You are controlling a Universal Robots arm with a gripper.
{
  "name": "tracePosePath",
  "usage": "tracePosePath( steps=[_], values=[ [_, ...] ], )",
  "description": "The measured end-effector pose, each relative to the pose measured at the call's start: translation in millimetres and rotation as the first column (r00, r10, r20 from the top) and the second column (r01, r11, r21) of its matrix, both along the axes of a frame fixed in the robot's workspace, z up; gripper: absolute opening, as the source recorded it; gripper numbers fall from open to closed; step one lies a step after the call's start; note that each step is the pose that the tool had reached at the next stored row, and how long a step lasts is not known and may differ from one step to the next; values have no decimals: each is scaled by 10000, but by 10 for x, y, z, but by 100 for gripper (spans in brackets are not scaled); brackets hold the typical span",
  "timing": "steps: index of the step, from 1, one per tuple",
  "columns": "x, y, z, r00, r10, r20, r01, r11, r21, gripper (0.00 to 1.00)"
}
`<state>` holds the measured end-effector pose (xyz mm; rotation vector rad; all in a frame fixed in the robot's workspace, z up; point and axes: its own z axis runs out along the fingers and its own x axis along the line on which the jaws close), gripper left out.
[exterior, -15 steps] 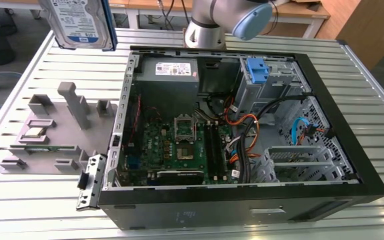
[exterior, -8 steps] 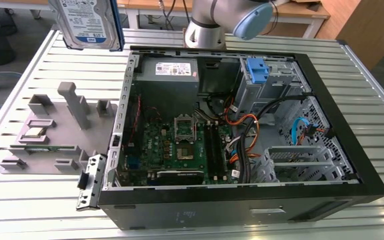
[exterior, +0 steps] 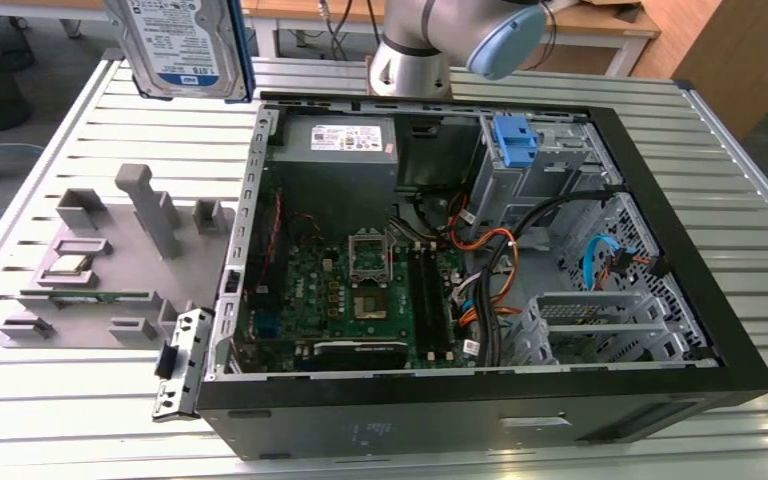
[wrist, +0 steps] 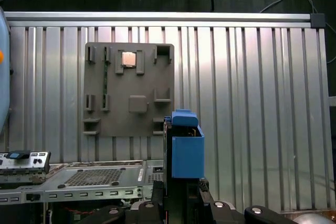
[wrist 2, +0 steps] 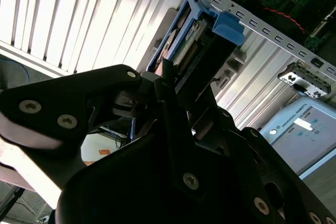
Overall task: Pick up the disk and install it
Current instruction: 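Pick up the disk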
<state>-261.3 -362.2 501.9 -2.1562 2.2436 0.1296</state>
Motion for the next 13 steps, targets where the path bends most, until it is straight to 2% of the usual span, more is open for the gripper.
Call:
tracePosePath(
  steps=[13],
  values=[
    [46, 0, 0, 10000, 0, 0, 0, 10000, 0, 35]
  ],
)
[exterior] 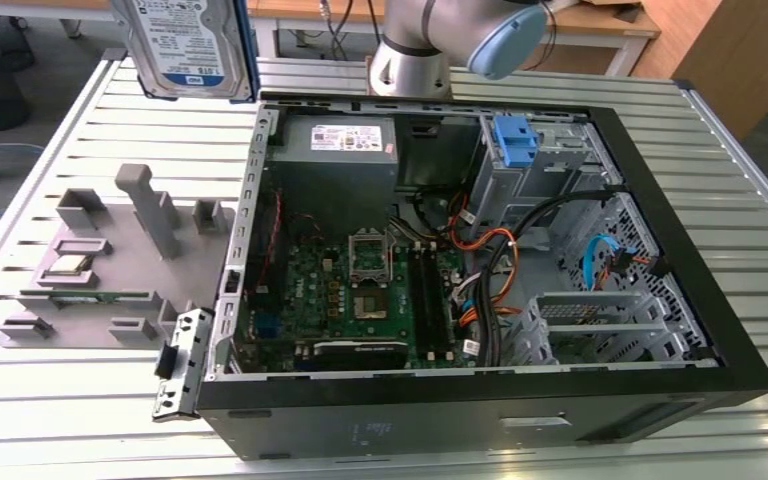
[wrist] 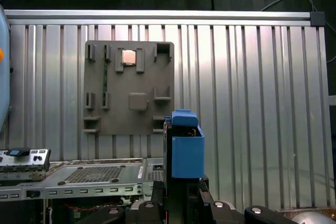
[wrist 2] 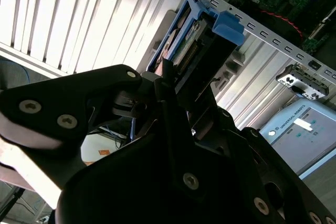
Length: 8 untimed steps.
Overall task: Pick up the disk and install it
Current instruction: 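Pick up the disk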
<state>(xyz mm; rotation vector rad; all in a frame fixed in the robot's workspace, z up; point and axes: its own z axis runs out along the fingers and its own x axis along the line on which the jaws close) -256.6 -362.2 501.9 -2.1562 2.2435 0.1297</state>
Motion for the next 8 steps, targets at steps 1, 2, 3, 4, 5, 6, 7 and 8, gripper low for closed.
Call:
tracePosePath(
  steps=[1, 2, 3, 4, 5, 6, 7, 8],
  values=[
    [1, 0, 0, 10000, 0, 1, 0, 10000, 0, 35],
    [1, 0, 0, 10000, 0, 0, 0, 10000, 0, 35],
    [2, 0, 0, 10000, 1, 0, -1, 10000, 0, 35],
    [2, 0, 0, 10000, 0, 0, 0, 10000, 0, 35],
    [2, 0, 0, 10000, 0, 0, 0, 10000, 0, 35],
    [2, 0, 0, 10000, 0, 0, 0, 10000, 0, 35],
    [4, 0, 0, 10000, 0, 0, 0, 10000, 0, 35],
    [7, 0, 0, 10000, 0, 0, 0, 10000, 0, 35]
  ],
)
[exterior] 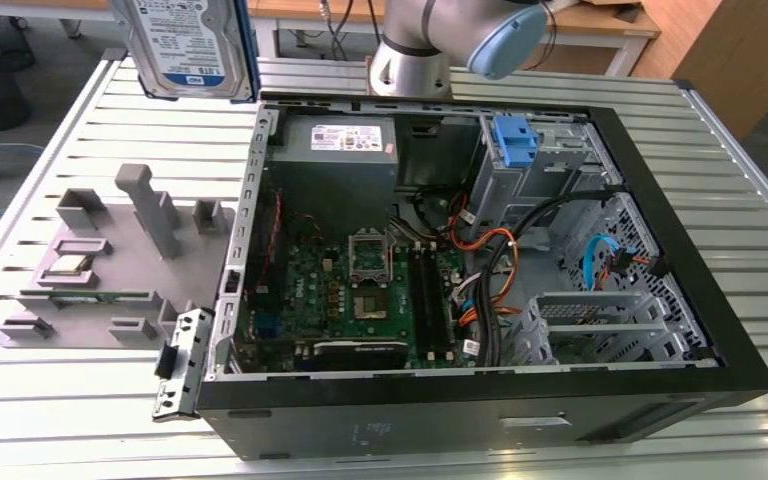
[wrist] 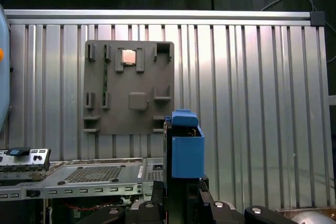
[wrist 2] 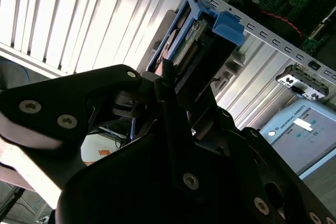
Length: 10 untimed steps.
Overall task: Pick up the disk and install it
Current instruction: 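Pick up the disk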
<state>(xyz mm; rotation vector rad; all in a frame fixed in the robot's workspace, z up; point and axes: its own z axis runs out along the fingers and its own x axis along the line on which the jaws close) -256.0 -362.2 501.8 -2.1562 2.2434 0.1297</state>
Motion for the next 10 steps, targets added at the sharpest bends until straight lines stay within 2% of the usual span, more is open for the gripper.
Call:
tracePosePath(
  steps=[10],
  values=[
    [29, 0, -1, 10000, 0, 0, 0, 10000, 0, 35]
  ],
)
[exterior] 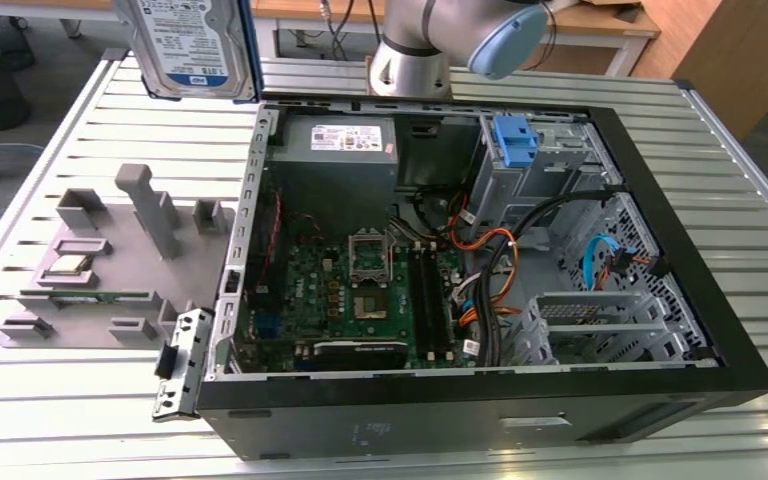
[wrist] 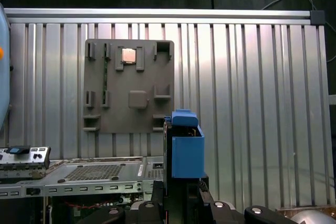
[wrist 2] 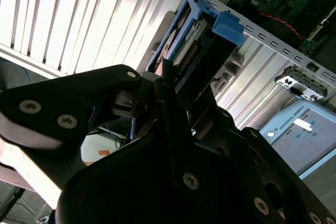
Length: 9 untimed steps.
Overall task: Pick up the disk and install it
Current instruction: 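Pick up the disk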
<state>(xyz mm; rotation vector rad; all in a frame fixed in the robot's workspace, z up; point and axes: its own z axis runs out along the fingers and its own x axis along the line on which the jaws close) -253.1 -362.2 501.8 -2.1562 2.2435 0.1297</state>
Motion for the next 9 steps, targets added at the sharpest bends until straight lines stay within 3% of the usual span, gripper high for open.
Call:
tracePosePath(
  steps=[9],
  values=[
    [34, 0, 0, 10000, 1, -1, -1, 10000, -1, 35]
  ],
)
